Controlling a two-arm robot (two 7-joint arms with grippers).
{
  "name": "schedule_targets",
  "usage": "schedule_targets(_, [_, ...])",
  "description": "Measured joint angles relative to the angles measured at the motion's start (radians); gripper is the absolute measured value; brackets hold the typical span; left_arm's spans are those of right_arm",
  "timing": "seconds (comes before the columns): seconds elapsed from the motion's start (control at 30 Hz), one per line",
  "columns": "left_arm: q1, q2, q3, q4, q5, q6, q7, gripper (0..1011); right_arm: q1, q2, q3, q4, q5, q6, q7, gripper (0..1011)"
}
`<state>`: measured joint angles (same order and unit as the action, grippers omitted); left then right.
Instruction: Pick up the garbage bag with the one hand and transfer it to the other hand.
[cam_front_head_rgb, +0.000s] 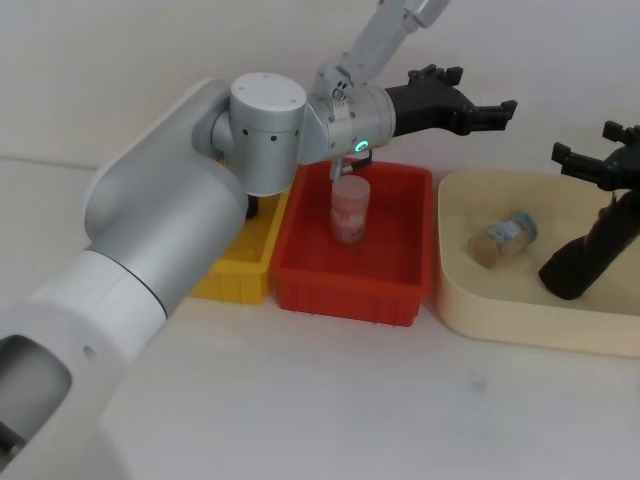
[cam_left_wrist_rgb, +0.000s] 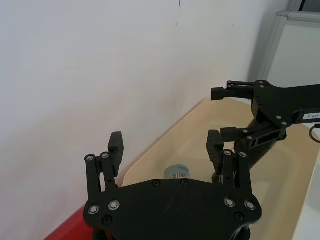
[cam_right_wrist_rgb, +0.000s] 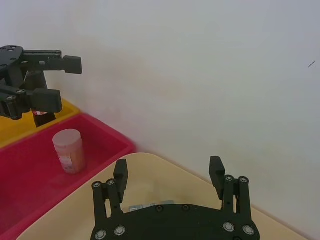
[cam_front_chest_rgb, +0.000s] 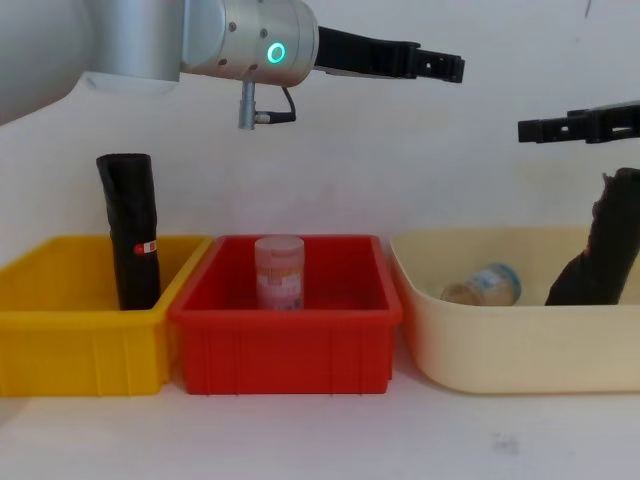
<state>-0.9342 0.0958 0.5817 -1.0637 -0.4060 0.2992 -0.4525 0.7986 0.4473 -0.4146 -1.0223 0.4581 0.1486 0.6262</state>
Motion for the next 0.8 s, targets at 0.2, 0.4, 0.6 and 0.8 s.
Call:
schedule_targets(0.2, [0.0, 0.0, 0.0, 0.0, 0.0, 0.0, 0.0, 1001, -0.004, 0.004, 0.001, -0.007, 0.001, 0.002, -0.002, 1001])
schedule_targets(0.4, [0.0, 0.0, 0.0, 0.0, 0.0, 0.0, 0.0, 1001, -0.006, 0.006, 0.002, -0.011, 0.001, 0.004, -0.002, 1002])
schedule_targets(0.6, [0.0, 0.0, 0.0, 0.0, 0.0, 0.0, 0.0, 1001, -0.008, 0.008, 0.002, -0.014, 0.002, 0.005, -0.003, 1002])
schedule_targets(0.8, [0.0, 0.0, 0.0, 0.0, 0.0, 0.0, 0.0, 1001, -0.008, 0.008, 0.003, -0.015, 0.002, 0.006, -0.004, 1001])
